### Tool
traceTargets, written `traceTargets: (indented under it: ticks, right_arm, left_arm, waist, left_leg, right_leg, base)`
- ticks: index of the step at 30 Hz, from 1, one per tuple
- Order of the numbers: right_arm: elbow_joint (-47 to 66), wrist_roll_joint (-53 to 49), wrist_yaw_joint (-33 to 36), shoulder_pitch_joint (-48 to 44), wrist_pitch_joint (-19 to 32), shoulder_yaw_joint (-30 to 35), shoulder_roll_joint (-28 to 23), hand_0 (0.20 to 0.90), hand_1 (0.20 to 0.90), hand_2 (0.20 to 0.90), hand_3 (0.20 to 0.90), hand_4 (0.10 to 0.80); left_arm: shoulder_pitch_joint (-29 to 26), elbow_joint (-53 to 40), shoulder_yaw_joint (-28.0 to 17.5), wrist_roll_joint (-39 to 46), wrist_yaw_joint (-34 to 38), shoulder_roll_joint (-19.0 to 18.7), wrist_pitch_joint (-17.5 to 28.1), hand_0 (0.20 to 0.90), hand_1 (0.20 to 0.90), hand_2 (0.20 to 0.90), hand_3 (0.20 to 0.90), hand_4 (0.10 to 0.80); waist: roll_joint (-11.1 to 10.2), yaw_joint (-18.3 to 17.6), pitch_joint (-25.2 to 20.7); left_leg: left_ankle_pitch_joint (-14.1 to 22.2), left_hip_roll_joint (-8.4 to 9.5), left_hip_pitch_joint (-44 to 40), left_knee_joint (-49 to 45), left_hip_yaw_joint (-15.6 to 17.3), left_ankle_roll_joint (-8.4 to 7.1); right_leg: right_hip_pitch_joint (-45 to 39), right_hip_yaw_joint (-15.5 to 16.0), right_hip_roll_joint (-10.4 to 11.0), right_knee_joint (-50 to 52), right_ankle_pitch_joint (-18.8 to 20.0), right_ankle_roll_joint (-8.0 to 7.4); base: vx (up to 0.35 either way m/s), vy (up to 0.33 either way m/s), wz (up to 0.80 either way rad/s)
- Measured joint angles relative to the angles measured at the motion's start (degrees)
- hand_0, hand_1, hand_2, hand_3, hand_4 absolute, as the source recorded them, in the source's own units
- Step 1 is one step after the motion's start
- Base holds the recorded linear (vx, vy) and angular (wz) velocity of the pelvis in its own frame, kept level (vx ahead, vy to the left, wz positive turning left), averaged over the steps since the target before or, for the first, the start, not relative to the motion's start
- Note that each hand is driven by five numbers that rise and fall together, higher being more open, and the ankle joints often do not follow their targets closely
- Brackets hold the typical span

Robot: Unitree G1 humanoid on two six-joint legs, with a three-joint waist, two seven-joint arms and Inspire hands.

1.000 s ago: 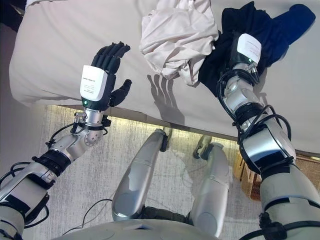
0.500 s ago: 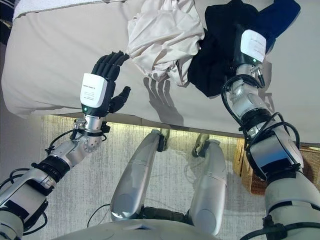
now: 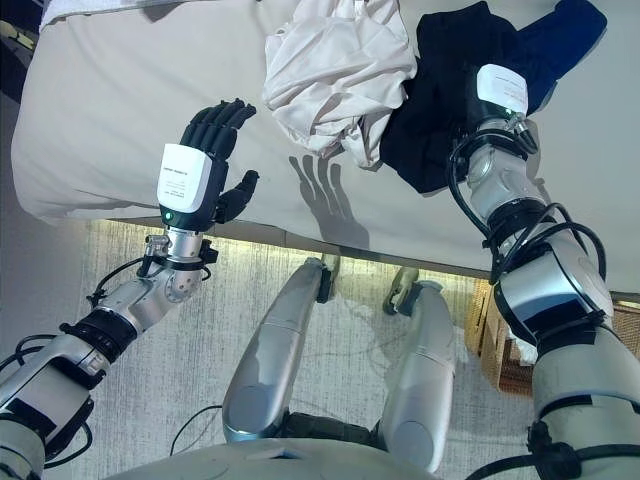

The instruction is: Pick up the clothes from the bed and place them into the basket

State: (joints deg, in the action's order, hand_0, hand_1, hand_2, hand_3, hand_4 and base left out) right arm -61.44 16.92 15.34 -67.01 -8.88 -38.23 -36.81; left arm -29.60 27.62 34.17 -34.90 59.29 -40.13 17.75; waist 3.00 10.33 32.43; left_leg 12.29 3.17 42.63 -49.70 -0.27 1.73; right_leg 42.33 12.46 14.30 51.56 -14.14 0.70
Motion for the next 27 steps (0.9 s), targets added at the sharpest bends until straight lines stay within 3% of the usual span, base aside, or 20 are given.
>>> traceTargets:
  ticks: [1, 2, 15, 21, 27]
  right_arm:
    - [-0.74, -0.01, -1.18, -0.90, -0.05, -0.36, -0.20, 0.382, 0.382, 0.382, 0.296, 0.196]
    - [-1.13, -0.03, -1.71, -1.33, -0.04, -0.42, -0.21, 0.300, 0.300, 0.300, 0.200, 0.100]
    - [-1.72, -0.11, -2.28, -2.40, 1.52, -0.97, -1.92, 0.300, 0.300, 0.300, 0.200, 0.100]
    - [-1.55, -0.10, -2.63, -0.54, 2.45, -0.91, -1.98, 0.300, 0.300, 0.300, 0.200, 0.100]
    - [3.15, -0.11, -1.34, 5.57, 4.99, 0.18, -2.82, 0.300, 0.300, 0.300, 0.200, 0.100]
  left_arm:
    - [-0.44, -0.05, 0.00, -0.01, -0.01, 0.00, 0.02, 0.900, 0.900, 0.900, 0.900, 0.800]
    - [-0.68, -0.05, -0.01, 0.00, -0.02, -0.02, 0.02, 0.900, 0.900, 0.900, 0.900, 0.800]
    - [-0.78, -0.35, -0.09, 0.06, -2.20, -1.46, 0.58, 0.900, 0.900, 0.900, 0.900, 0.800]
    - [-0.72, -0.42, -0.08, 1.49, -3.55, -1.37, 1.42, 0.900, 0.900, 0.900, 0.900, 0.800]
    - [0.57, -0.41, -0.33, 2.79, -3.98, -1.14, 1.60, 0.900, 0.900, 0.900, 0.900, 0.800]
  waist:
    - [0.14, 0.23, 0.07]
    - [0.17, 0.38, 0.07]
    - [0.15, 1.98, 0.09]
    - [0.10, 0.84, 0.08]
    - [-0.34, -0.13, 0.17]
  left_leg:
    - [-0.01, -0.01, 0.07, 0.00, -0.15, -0.04]
    - [-0.07, 0.01, 0.12, 0.03, -0.25, -0.12]
    - [-0.40, -0.17, -2.22, 0.11, -0.99, -0.60]
    - [-0.30, -0.34, -6.87, 2.91, -0.50, 0.22]
    - [-1.78, -1.51, -14.46, 10.44, 1.60, 0.67]
  right_leg:
    - [-0.04, 0.34, 0.02, -0.05, -0.06, 0.11]
    - [-0.04, 0.44, 0.04, -0.03, -0.11, 0.19]
    - [-2.92, 1.78, -0.08, -0.33, -0.48, 1.09]
    - [-7.27, 1.33, -0.23, -3.40, -0.56, 1.24]
    - [-14.05, 0.44, -2.14, -11.88, 1.88, 0.02]
  base:
    - [-0.014, -0.018, 0.06]
    - [-0.012, -0.025, 0.06]
    - [-0.023, -0.012, 0.03]
    - [-0.002, -0.006, -0.04]
    - [0.022, -0.011, -0.20]
